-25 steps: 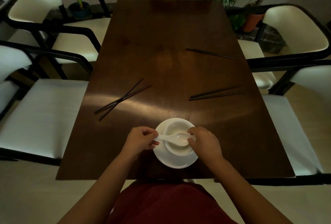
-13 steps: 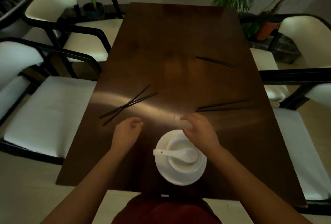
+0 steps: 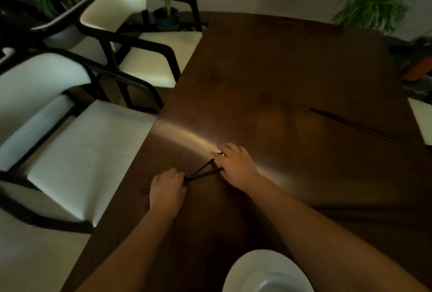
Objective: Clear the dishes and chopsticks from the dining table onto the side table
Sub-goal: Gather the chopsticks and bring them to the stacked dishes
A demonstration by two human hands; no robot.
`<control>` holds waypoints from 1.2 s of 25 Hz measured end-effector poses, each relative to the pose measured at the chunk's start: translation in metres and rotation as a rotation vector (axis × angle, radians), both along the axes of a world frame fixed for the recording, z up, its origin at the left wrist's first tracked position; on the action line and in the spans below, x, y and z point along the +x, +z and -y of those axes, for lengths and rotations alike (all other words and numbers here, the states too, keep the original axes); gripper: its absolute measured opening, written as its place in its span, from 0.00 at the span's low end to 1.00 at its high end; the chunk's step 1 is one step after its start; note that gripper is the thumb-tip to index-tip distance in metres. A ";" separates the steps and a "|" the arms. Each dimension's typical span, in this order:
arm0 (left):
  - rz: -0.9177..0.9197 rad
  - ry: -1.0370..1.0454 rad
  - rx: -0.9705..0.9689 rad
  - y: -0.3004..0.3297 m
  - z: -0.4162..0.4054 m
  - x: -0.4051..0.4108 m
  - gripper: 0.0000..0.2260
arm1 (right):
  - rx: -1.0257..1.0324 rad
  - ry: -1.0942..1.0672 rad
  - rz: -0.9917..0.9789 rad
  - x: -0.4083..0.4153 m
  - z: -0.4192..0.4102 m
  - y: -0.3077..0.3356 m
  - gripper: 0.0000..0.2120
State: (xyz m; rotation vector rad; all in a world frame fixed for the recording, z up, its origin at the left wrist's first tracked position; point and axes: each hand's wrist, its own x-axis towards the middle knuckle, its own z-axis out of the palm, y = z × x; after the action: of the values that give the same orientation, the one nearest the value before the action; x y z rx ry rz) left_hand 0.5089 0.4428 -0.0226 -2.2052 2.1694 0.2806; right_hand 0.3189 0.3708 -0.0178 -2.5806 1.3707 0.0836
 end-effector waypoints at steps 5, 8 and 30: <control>-0.076 0.033 -0.040 -0.001 0.005 -0.003 0.07 | -0.043 0.033 0.064 -0.005 0.014 -0.017 0.14; -0.124 0.033 -0.031 -0.001 0.006 -0.006 0.07 | -0.053 0.049 0.080 -0.010 0.014 -0.018 0.09; -1.507 0.546 0.650 0.066 0.029 -0.261 0.09 | 0.078 -0.399 -0.133 -0.349 -0.120 0.018 0.31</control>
State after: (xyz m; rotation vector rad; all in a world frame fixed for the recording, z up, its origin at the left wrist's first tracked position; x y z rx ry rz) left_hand 0.2483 0.4139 0.0433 -2.1586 1.0279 2.8092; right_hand -0.0299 0.4905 0.0007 -2.2243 1.8622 0.2408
